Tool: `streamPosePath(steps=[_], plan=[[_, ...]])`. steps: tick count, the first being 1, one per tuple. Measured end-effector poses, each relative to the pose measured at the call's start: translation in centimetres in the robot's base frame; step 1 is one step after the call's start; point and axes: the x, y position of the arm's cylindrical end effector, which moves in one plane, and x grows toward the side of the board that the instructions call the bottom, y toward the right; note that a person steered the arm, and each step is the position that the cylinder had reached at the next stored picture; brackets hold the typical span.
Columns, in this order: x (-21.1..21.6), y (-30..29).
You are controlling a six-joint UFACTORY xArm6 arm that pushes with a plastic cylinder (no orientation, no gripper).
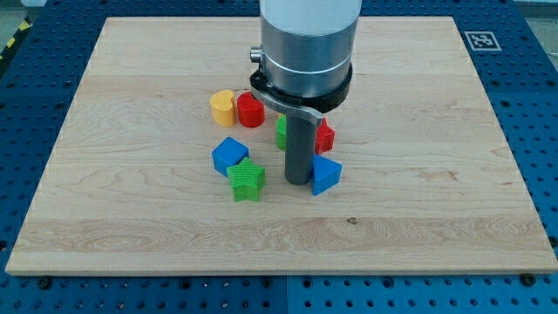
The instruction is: Move the blue triangle diagonally to the red star
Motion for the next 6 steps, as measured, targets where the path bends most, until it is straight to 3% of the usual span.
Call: streamPosePath(steps=[1, 4, 6], plan=[[-1.1, -1.3], [-2.4, 4.0], [0.6, 7.0]])
